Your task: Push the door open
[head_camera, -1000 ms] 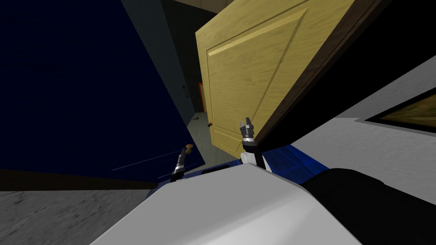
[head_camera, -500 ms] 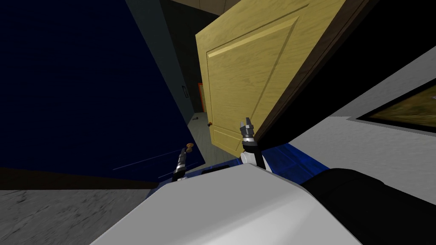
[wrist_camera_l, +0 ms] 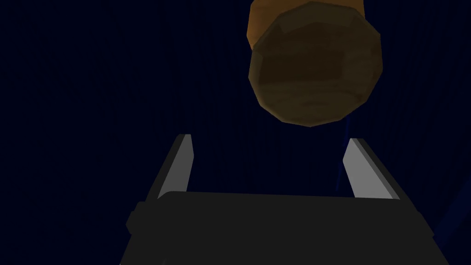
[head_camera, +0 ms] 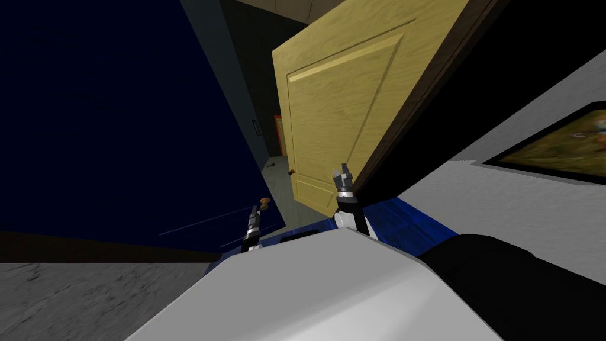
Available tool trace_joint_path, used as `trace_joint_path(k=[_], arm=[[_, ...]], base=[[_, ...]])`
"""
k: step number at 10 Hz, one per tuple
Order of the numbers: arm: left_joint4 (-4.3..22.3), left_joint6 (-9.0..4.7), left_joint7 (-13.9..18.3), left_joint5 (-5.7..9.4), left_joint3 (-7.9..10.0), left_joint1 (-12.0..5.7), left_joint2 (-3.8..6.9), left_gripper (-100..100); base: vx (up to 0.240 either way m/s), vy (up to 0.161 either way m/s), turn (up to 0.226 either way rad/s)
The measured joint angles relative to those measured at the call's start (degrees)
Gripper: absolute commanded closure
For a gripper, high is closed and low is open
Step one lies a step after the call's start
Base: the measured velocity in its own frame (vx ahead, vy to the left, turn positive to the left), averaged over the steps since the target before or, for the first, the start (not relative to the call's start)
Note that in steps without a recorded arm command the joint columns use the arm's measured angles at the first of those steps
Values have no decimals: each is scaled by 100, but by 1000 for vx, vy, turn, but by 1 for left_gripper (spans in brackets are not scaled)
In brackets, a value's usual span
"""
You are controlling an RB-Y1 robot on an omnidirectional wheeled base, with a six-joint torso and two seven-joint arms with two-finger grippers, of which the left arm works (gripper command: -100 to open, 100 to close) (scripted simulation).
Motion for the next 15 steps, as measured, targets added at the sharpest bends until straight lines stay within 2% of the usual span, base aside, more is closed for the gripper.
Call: trace_joint_path(k=[15], arm=[[157,57,2142,702,-211,-280,-363,-100]], base=[[-48,22,-35]])
